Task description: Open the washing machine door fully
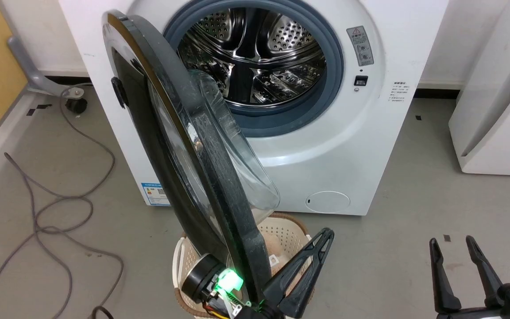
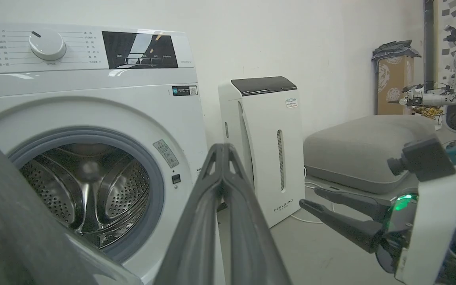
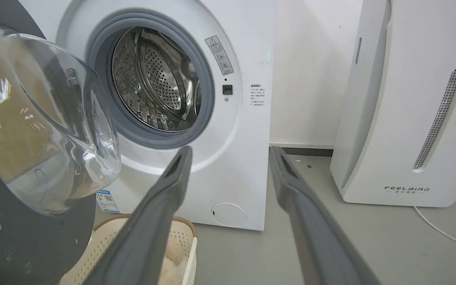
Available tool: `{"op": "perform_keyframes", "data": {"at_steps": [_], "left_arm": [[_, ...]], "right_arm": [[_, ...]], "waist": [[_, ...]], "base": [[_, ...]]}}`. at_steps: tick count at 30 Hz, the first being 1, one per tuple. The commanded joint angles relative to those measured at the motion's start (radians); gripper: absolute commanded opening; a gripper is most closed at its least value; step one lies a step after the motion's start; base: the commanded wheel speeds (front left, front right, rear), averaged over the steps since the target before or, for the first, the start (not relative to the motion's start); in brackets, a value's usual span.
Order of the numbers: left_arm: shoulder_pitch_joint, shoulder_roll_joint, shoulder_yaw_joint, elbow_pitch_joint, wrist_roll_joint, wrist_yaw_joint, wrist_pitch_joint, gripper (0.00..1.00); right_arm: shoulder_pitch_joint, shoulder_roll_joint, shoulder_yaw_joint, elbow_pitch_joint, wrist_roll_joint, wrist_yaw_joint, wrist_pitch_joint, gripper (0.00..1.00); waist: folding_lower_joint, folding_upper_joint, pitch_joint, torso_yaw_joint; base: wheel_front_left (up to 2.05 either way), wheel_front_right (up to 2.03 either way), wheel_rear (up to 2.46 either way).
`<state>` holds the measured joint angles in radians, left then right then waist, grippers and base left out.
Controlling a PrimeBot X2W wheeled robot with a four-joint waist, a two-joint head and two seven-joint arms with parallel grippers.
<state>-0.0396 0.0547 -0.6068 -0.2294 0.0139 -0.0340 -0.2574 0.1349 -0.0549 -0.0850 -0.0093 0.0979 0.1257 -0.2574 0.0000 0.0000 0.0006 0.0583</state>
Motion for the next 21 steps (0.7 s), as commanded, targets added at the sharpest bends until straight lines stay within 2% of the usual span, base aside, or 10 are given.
{"op": "perform_keyframes", "data": {"at_steps": [1,13,21], "left_arm": [[0.014,0.010,-0.003,0.018,-0.005,0.004,-0.004,0.00],[0.026,0.017,0.028,0.221,-0.036,0.037,-0.004,0.00],[0.042,0.024,0.075,0.243,-0.052,0.064,-0.004,0.00]], "right_arm": [[0.000,0.005,0.000,0.001,0.002,0.005,-0.004,1.00],[-0.010,0.005,0.000,0.005,0.000,0.005,-0.004,1.00],[-0.007,0.005,-0.002,0.006,0.000,0.005,-0.004,1.00]], "waist": [[0.0000,0.0000,0.002,0.001],[0.0000,0.0000,0.017,-0.006],[0.0000,0.0000,0.020,0.015]], "base": [[0.00,0.00,0.00],[0.00,0.00,0.00],[0.00,0.00,0.00]]}}
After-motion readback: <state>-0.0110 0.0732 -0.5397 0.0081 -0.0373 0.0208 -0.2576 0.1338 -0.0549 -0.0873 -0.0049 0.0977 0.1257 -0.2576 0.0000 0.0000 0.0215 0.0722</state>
